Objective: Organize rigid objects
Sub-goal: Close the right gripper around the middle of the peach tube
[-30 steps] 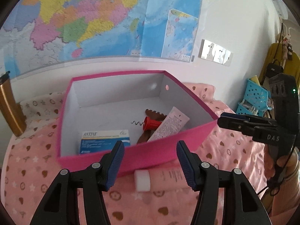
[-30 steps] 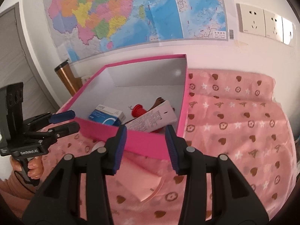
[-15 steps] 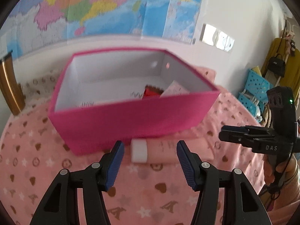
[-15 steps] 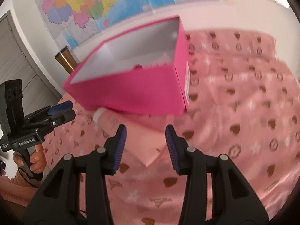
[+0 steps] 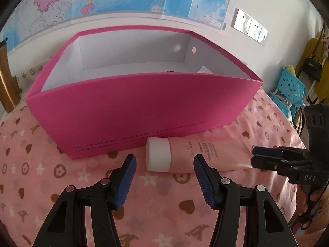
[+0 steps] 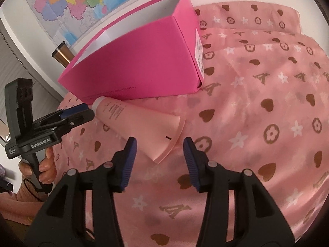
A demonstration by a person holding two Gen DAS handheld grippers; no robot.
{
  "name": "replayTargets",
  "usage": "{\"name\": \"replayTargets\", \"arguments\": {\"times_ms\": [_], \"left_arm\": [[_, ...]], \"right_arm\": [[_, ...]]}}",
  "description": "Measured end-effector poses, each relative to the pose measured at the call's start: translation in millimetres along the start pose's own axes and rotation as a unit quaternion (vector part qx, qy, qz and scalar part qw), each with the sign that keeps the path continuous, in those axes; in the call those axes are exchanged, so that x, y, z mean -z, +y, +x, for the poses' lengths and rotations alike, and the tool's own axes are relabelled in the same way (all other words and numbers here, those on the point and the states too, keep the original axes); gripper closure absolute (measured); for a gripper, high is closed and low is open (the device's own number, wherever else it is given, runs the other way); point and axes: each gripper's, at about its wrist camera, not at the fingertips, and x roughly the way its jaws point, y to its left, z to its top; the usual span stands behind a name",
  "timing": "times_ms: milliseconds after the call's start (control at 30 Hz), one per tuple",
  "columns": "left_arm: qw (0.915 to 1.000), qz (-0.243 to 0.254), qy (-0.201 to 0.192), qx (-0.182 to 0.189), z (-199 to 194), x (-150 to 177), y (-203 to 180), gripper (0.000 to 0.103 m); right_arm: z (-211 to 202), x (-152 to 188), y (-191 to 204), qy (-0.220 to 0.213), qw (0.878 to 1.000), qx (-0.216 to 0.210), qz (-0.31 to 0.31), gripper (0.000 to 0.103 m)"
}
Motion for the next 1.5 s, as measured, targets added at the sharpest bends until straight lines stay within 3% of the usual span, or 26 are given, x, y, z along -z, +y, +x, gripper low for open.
{"name": "replayTargets", "arguments": {"times_ms": [500,1033,1500], "left_arm": [[0.9997,0.008,0.012,0.022,2,2,-6,0.044],[0.9991,0.031,0.018,0.020,-16,26,-24,0.044],[0.9992,0.031,0.014,0.019,-17,19,-22,0.044]], "right_arm": [[8,-3,2,0.002,1.000,-0.006,-0.003,0.052],[4,-1,-1,0.001,1.000,0.004,-0.008,0.052],[5,-1,0,-0.003,1.000,0.008,-0.010,0.052]]}}
